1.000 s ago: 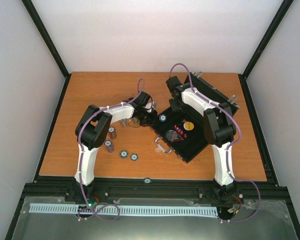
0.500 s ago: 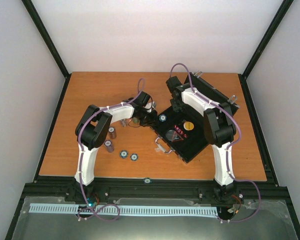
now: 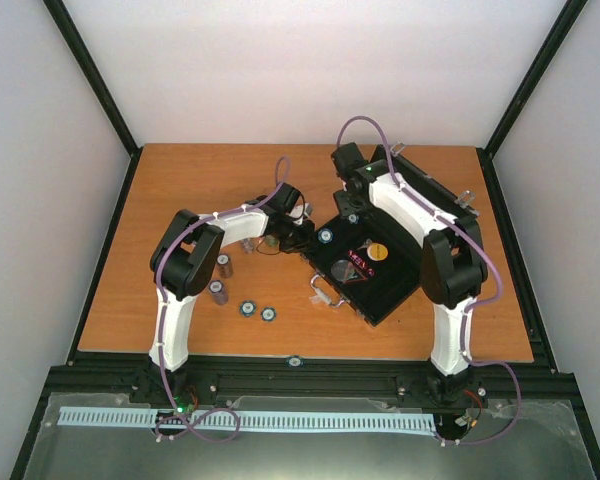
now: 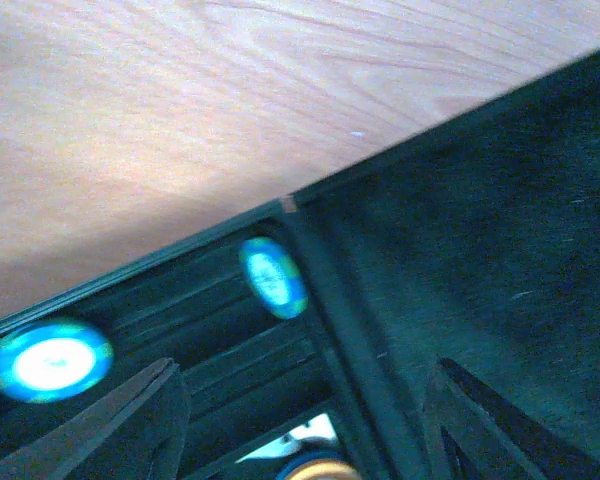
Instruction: Pack up texas hold em set
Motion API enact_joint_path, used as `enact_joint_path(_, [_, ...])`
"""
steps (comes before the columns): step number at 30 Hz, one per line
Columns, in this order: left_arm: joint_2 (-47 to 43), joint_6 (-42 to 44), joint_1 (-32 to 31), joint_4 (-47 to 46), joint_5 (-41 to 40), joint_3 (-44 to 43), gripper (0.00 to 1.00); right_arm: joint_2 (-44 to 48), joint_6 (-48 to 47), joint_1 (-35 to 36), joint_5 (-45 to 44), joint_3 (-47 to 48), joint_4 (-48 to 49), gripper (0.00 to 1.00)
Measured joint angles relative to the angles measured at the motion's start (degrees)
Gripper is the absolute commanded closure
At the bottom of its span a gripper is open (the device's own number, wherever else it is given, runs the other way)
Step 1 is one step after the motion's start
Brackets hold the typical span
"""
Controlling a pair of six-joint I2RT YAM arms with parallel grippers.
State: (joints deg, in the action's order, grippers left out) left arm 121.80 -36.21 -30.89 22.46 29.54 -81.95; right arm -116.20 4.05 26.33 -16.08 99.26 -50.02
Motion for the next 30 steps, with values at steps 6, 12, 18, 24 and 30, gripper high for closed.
enact_joint_path(6, [0.0,0.0,0.0,0.1,-0.1,-0.1,0.99,3.7,0.4,3.8,6.4,-4.2,0.3,0.34])
enact_joint_path(12, [0.0,0.0,0.0,1.1,-0.9,-0.8,0.99,3.6,1.4,4.2,10.1,-5.9,0.5,0.35])
enact_joint_path(18, [0.0,0.2,0.0,2.5,-2.1,-1.8,0.99,3.5,1.4,4.2,15.6,-6.4,2.3,0.36])
enact_joint_path(24, [0.0,0.2,0.1,3.1,-2.4,-2.2,0.99,1.9,1.4,4.2,20.0,-7.7,4.4,0.37])
enact_joint_path(30, [0.1,0.2,0.1,3.5,-2.4,-2.5,0.99,-0.9,1.4,4.2,22.1,-8.0,4.9,0.37])
